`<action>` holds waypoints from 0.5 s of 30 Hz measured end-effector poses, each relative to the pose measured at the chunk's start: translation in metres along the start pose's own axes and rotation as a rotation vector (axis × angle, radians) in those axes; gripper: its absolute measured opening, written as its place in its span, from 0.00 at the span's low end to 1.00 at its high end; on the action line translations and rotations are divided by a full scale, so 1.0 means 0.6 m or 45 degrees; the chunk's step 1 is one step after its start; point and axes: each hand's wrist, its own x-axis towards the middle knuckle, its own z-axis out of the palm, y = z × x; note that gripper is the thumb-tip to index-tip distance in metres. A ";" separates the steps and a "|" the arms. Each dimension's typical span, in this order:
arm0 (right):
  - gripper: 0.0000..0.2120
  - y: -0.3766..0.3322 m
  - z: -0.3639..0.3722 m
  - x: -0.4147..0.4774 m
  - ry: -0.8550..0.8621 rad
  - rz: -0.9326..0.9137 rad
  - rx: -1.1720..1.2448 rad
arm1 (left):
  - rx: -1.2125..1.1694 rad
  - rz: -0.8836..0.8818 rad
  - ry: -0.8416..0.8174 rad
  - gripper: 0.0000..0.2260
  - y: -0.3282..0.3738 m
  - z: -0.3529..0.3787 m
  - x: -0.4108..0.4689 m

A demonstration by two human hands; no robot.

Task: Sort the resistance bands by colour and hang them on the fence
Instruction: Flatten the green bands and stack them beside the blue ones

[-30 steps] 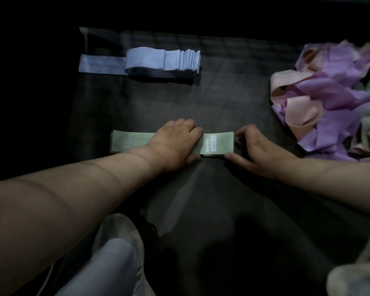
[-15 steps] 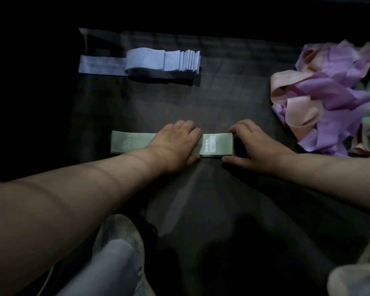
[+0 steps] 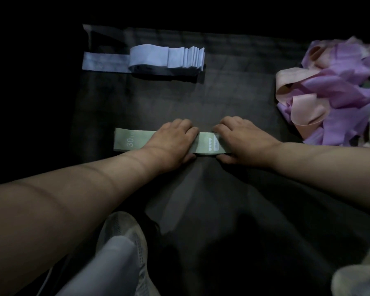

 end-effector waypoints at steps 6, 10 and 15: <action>0.30 -0.007 0.002 0.002 -0.014 0.029 -0.015 | -0.023 0.008 -0.011 0.32 -0.012 -0.008 -0.012; 0.33 -0.014 0.000 0.002 -0.019 0.042 -0.125 | -0.071 -0.066 -0.028 0.32 -0.030 -0.007 -0.033; 0.31 -0.030 -0.005 0.006 -0.047 0.088 -0.290 | -0.110 -0.047 -0.027 0.32 -0.032 -0.008 -0.035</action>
